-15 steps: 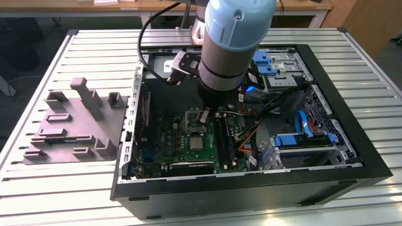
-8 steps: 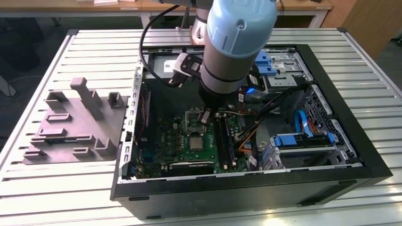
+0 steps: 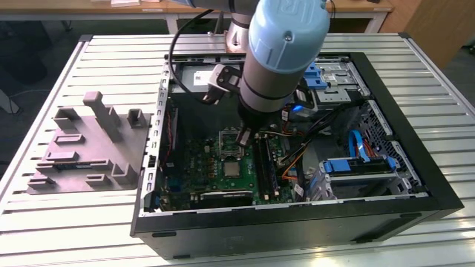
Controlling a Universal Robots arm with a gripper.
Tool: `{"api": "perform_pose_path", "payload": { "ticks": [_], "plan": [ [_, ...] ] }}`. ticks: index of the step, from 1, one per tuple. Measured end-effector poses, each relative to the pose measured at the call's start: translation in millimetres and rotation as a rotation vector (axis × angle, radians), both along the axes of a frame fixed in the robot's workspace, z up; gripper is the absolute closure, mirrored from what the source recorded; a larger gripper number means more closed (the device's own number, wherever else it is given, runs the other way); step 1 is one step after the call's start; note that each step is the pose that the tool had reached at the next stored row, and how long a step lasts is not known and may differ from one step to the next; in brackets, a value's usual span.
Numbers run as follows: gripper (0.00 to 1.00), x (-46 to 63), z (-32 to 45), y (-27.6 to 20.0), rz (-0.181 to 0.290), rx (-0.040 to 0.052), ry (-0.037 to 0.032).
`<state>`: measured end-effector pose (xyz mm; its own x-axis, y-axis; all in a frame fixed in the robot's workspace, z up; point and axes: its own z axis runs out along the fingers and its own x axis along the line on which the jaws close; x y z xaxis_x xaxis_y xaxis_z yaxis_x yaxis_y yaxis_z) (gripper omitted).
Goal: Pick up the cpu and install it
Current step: 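Close the cpu cover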
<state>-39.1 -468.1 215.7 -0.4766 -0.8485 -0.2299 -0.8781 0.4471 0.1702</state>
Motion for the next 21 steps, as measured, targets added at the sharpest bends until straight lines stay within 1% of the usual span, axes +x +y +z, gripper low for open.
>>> {"api": "perform_pose_path", "payload": {
  "ticks": [7, 11, 13, 17, 21],
  "plan": [
    [0.89, 2.0, -2.7, 6.7, 0.001, 0.003, 0.0001],
    [0.89, 2.0, -3.4, 8.3, 0.001, 0.0059, 0.0001],
    [0.89, 1.9, -3.8, 8.4, 0.0, 0.0102, 0.0001],
    [0.89, 2.0, -5.1, 9.1, 0.001, 0.0254, 0.0],
    [0.89, 2.0, -7.1, 10.0, 0.001, 0.0347, -0.0001]
  ]
}}
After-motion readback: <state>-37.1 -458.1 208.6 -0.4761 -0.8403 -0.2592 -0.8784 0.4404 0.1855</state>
